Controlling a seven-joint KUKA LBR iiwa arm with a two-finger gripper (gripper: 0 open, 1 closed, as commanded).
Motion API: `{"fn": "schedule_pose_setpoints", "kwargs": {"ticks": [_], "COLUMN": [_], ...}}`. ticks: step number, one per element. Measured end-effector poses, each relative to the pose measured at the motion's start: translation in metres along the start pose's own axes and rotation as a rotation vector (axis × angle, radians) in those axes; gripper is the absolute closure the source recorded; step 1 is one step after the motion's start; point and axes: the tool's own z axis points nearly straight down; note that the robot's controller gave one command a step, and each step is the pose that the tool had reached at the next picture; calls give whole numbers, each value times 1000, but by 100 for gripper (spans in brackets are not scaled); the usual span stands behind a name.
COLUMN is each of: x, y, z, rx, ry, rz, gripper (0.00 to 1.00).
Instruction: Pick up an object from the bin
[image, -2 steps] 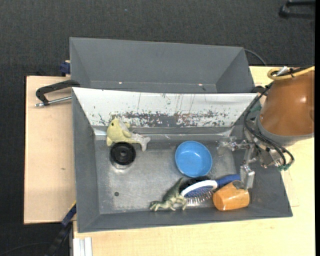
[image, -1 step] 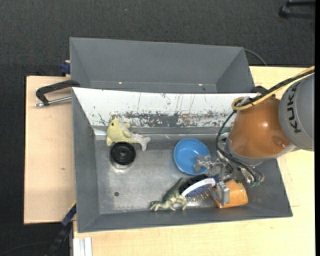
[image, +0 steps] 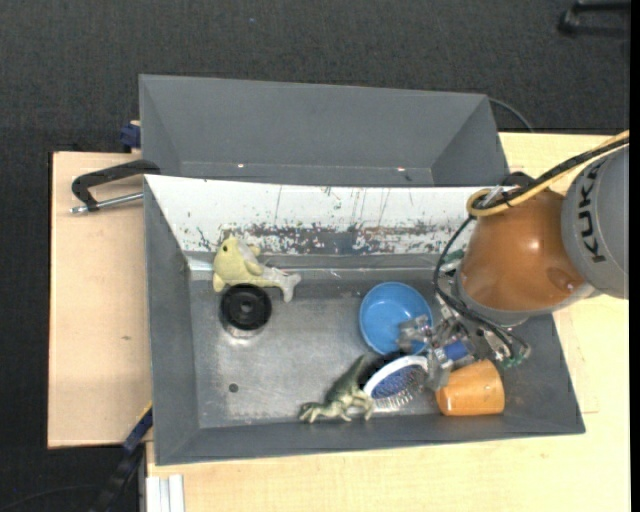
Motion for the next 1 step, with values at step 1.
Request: {"fn": "schedule_pose_setpoints", "kwargs": {"ticks": [1], "x": [-26], "y": [-30], "z": [-211], "rx": [5], "ry": [-5], "rz": [-38], "gripper": [100]}}
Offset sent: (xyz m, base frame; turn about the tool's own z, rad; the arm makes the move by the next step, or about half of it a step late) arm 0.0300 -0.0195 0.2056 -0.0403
